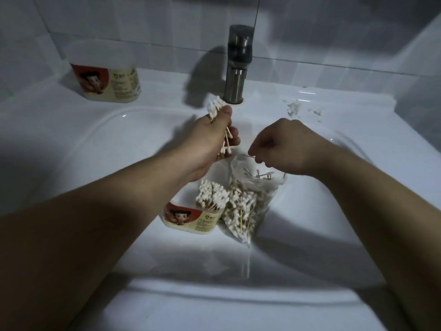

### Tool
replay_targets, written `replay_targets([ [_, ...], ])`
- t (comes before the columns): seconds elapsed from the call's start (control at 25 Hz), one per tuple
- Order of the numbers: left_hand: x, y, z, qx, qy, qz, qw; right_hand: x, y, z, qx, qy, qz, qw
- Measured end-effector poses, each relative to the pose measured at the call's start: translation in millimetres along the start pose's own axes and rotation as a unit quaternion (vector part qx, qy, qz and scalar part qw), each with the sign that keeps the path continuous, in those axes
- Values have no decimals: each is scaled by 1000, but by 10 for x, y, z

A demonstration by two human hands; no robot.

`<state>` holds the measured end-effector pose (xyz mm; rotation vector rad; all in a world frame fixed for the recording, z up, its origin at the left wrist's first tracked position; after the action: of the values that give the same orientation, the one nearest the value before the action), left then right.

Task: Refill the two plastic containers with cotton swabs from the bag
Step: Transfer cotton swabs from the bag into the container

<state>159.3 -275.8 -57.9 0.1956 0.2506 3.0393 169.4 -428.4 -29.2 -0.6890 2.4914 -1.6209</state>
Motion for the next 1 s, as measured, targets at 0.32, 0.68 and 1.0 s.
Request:
replay_targets([
  [0.32, 0, 32, -45, -14, 0, -47, 999, 112, 303, -106, 126, -11, -234, 964],
  [0.68, -26, 42, -106, -38, -15, -71, 997, 133, 376, -126, 116, 8, -278, 953],
  [1.0, 8, 92, -113, -42, -6, -105, 994, 114, 428, -180, 168, -25, -285, 943],
])
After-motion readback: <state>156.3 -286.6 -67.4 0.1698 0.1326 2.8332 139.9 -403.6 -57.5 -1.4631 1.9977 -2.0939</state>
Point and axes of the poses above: each hand's wrist, its own x-axis away from the middle knuckle, its own y-axis out of the palm, z = x × y, the point moved 4 cm from there along -x, towards the middle knuckle, and after that the axes turned 10 degrees about -z, right-handed, at the moved point
